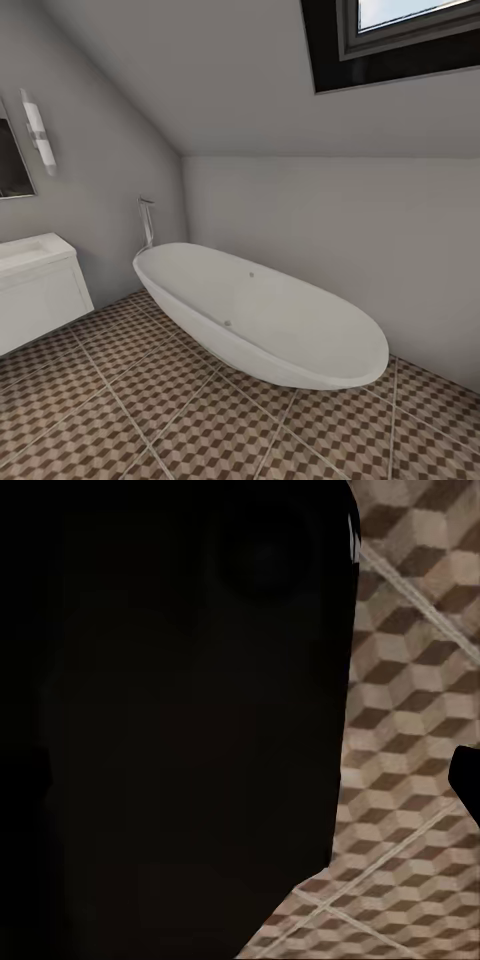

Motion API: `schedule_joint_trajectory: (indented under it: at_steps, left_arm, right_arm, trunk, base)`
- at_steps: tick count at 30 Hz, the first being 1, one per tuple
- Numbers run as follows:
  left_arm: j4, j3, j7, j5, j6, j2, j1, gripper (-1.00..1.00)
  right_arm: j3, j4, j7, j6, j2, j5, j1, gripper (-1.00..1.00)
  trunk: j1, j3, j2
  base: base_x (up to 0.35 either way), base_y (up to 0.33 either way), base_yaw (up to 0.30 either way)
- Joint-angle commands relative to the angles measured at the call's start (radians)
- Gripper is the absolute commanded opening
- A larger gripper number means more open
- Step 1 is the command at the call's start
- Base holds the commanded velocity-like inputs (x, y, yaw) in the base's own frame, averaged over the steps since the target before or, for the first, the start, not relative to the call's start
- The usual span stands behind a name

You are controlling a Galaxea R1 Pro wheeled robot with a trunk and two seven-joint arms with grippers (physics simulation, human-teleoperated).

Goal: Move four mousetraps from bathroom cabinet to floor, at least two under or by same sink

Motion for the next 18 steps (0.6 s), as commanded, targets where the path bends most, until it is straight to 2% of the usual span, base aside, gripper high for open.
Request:
schedule_joint_trajectory:
  at_steps: [1,4,8,11,18]
  left_arm:
    - [-0.003,-0.001,-0.003,-0.002,-0.002,-0.003,0.006,1.00]
    - [-0.003,-0.001,-0.003,-0.002,-0.002,-0.003,0.023,1.00]
    - [-0.003,0.000,-0.003,-0.002,-0.002,-0.003,0.038,1.00]
    - [-0.003,0.000,-0.003,-0.002,-0.002,-0.003,0.043,1.00]
    - [-0.015,0.003,-0.002,-0.003,-0.003,-0.001,0.044,1.00]
  right_arm:
    - [0.006,-0.006,0.005,0.006,0.006,0.000,-0.006,1.00]
    - [0.006,-0.015,0.005,0.007,0.023,0.000,-0.011,1.00]
    - [0.006,-0.017,0.005,0.007,0.028,0.001,-0.011,1.00]
    - [0.007,-0.022,0.005,0.006,0.044,0.003,-0.012,1.00]
    - [0.004,-0.027,0.003,-0.025,0.045,0.003,-0.012,1.00]
  trunk:
    - [0.000,-0.001,-0.001]
    - [0.000,-0.001,-0.001]
    - [0.000,-0.001,-0.001]
    - [0.000,-0.001,-0.001]
    - [0.000,-0.001,-0.001]
  base:
    - [0.000,0.000,0.000]
    - [0.000,0.000,0.000]
    - [0.000,0.000,0.000]
    - [0.000,0.000,0.000]
    - [0.000,0.000,0.000]
